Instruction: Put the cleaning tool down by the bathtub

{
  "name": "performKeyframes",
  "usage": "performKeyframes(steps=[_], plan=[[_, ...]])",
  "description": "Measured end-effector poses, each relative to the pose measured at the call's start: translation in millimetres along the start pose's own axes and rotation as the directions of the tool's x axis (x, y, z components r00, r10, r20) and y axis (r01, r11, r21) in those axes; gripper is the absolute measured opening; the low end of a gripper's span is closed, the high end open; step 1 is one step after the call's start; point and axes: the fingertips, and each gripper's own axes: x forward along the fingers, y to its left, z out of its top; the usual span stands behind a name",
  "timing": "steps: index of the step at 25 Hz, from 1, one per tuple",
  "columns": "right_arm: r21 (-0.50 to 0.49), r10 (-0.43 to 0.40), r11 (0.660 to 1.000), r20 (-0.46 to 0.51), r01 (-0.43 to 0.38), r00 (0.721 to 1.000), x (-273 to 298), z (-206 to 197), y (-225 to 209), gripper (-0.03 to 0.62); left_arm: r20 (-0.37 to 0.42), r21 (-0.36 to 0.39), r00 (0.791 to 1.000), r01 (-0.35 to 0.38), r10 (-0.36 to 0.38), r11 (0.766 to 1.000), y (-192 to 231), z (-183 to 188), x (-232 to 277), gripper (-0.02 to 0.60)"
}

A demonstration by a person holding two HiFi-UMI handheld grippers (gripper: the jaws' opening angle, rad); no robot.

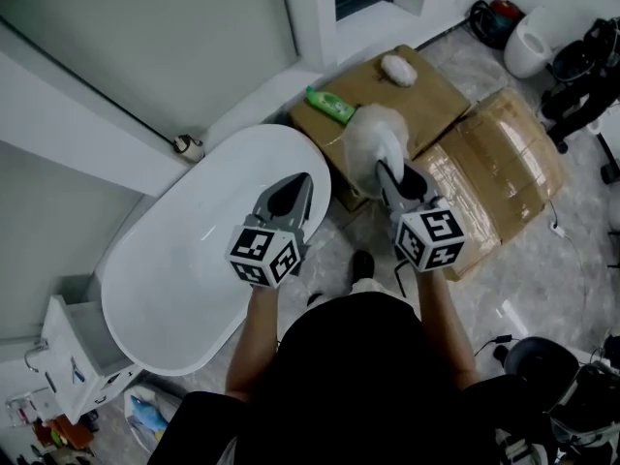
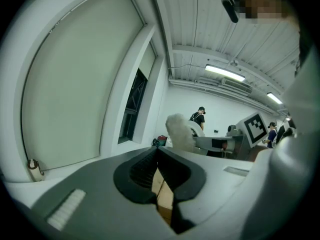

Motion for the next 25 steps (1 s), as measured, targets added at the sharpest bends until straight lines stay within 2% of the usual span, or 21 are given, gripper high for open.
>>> performKeyframes(steps=[8, 15, 25], plan=[[-0.006, 0.072, 0.997, -0.042, -0.072, 0.997, 33, 1, -56, 0.094, -0.008, -0.017, 0.997, -0.081, 0.081, 0.997, 3, -3, 52, -0.003], [0.016, 0.102, 0.995, -0.099, -0.101, 0.99, 46, -19, -87, 0.094, -0.045, -0.046, 0.99, -0.139, 0.137, 0.989, 5, -23, 72, -0.002], [0.037, 0.088, 0.996, -0.178, -0.082, 0.98, 81, -44, -110, 0.094, -0.103, -0.077, 0.986, -0.143, 0.134, 0.987, 27, -43, 92, -0.002]])
